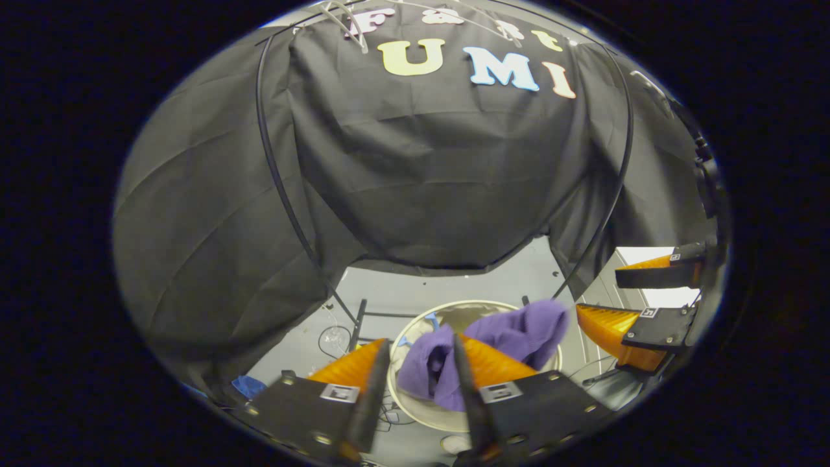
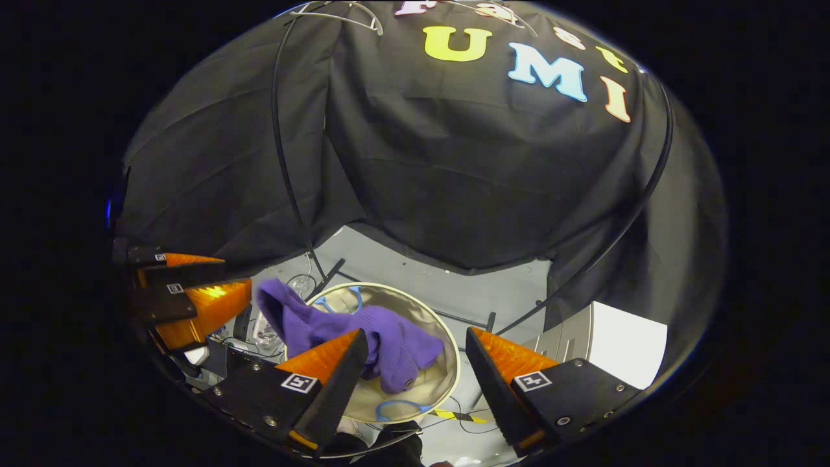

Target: Grasp the clothes on the hanger with both hands and then place them into the laundry hamper below.

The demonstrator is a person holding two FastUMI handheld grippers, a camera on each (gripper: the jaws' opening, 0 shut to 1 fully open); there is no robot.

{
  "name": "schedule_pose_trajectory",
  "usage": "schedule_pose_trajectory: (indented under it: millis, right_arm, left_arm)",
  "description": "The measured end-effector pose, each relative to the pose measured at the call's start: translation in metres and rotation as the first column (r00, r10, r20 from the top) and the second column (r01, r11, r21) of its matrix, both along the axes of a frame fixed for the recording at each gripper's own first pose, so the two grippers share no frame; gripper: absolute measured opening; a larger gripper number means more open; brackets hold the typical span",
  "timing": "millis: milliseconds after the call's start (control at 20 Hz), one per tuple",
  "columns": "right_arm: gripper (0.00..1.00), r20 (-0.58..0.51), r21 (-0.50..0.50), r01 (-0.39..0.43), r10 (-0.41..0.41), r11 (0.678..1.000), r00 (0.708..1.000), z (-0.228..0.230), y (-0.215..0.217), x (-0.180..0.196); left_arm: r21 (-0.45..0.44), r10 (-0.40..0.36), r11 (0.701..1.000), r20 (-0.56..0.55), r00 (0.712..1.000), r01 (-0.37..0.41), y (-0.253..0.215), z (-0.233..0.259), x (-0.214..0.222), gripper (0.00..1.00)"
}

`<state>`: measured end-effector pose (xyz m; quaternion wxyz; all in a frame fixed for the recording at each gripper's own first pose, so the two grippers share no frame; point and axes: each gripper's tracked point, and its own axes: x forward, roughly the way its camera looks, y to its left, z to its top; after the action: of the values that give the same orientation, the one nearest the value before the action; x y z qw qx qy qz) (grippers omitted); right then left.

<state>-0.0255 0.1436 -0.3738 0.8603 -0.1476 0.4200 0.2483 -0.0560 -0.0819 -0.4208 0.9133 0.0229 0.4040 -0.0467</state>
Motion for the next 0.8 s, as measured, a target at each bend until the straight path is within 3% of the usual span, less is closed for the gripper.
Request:
schedule_pose_trajectory:
  millis: [100, 450, 550, 600, 650, 800]
  right_arm:
    - [0.96, 0.026, 0.009, 0.013, -0.014, 1.000, 1.000, 0.011, -0.001, 0.001]
    - [0.96, 0.183, 0.139, 0.094, -0.119, 0.986, 0.976, 0.098, -0.009, 0.030]
    - [0.95, 0.239, 0.180, 0.105, -0.147, 0.978, 0.960, 0.128, -0.010, 0.040]
    - [0.96, 0.267, 0.198, 0.110, -0.161, 0.974, 0.950, 0.143, -0.013, 0.042]
    - [0.95, 0.295, 0.215, 0.114, -0.176, 0.970, 0.939, 0.158, -0.015, 0.050]
    - [0.95, 0.364, 0.269, 0.125, -0.220, 0.955, 0.905, 0.199, -0.023, 0.062]
  left_arm:
    - [0.035, 0.001, 0.999, 0.062, 0.998, -0.003, 0.012, 0.021, 0.004, 0.97]
    - [0.038, 0.019, 0.999, 0.255, 0.967, -0.030, 0.035, 0.125, 0.029, 1.00]
    - [0.037, 0.015, 0.999, 0.317, 0.948, -0.029, 0.043, 0.160, 0.036, 0.89]
    - [0.036, 0.015, 0.999, 0.345, 0.938, -0.029, 0.046, 0.175, 0.038, 1.00]
    - [0.031, 0.016, 0.999, 0.370, 0.929, -0.029, 0.049, 0.192, 0.041, 0.96]
    - [0.018, 0.024, 0.999, 0.436, 0.900, -0.035, 0.052, 0.233, 0.047, 1.00]
